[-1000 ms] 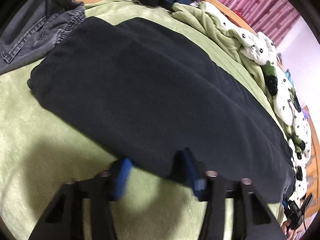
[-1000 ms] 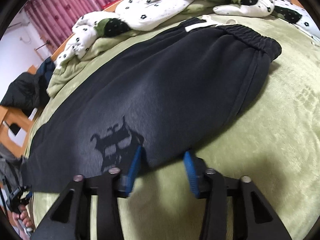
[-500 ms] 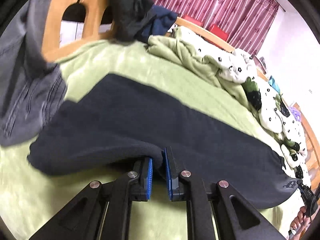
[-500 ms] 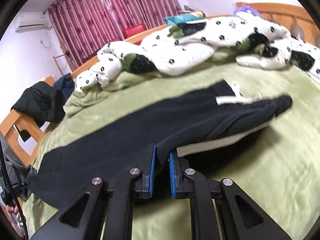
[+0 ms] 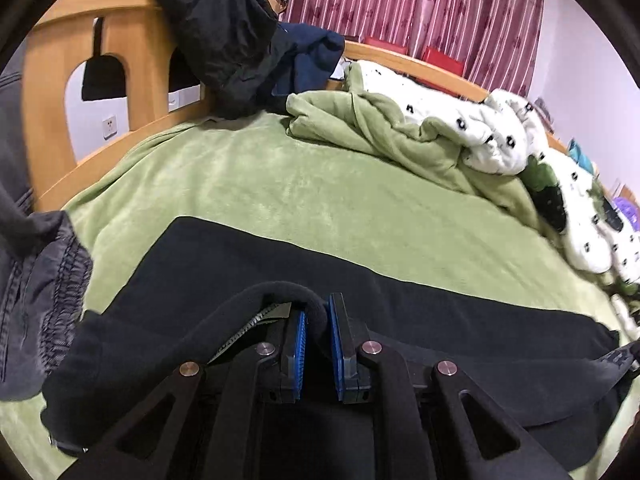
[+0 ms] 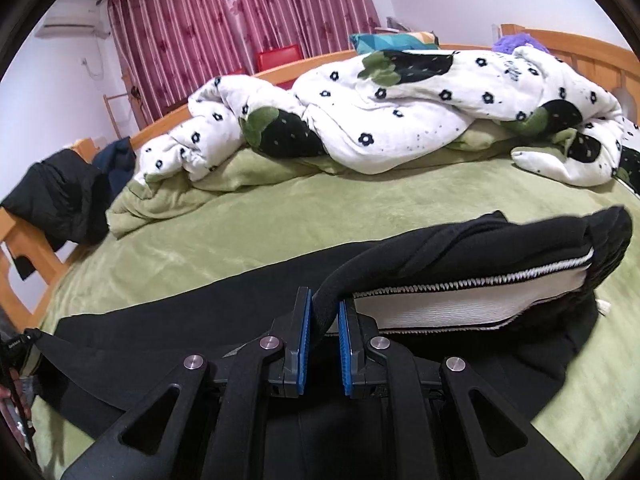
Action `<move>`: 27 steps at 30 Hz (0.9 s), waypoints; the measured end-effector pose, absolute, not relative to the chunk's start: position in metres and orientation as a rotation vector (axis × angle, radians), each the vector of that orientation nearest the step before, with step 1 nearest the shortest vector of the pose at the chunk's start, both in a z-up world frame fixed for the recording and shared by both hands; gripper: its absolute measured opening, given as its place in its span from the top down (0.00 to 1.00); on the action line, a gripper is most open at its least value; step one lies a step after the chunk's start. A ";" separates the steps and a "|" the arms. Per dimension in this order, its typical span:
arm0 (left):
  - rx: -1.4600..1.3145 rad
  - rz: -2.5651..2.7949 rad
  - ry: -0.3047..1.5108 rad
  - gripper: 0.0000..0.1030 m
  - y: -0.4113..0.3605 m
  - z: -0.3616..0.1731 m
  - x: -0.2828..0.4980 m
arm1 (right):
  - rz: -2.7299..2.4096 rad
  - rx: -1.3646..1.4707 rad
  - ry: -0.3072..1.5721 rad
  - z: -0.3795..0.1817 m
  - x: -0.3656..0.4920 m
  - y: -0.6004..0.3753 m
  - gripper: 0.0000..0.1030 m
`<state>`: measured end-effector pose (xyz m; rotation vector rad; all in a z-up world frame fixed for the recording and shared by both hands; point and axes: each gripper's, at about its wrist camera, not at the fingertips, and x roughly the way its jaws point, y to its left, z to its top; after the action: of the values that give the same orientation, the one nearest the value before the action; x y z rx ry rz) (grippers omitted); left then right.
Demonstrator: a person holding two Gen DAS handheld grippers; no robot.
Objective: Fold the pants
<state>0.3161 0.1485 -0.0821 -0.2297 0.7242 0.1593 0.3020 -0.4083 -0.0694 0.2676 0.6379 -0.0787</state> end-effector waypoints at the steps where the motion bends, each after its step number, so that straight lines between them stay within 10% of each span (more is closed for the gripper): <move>1: -0.212 0.172 0.726 0.89 0.146 -0.088 0.322 | -0.091 0.254 0.648 -0.075 0.312 -0.405 0.88; 14: -0.178 0.215 0.790 0.89 0.135 -0.118 0.362 | -0.198 0.198 0.734 -0.109 0.369 -0.397 0.84; 17: -0.177 0.200 0.800 0.87 0.134 -0.120 0.357 | -0.203 0.143 0.754 -0.111 0.367 -0.390 0.68; 21: -0.192 0.135 0.854 0.54 0.132 -0.119 0.344 | -0.175 0.081 0.790 -0.110 0.351 -0.378 0.53; 27: -0.150 0.083 0.851 0.39 0.126 -0.108 0.288 | -0.115 0.032 0.797 -0.100 0.284 -0.370 0.46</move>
<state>0.2878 0.1264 -0.1076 -0.1498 0.8509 0.0834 0.2845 -0.3698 -0.0999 0.0319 0.7966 -0.1148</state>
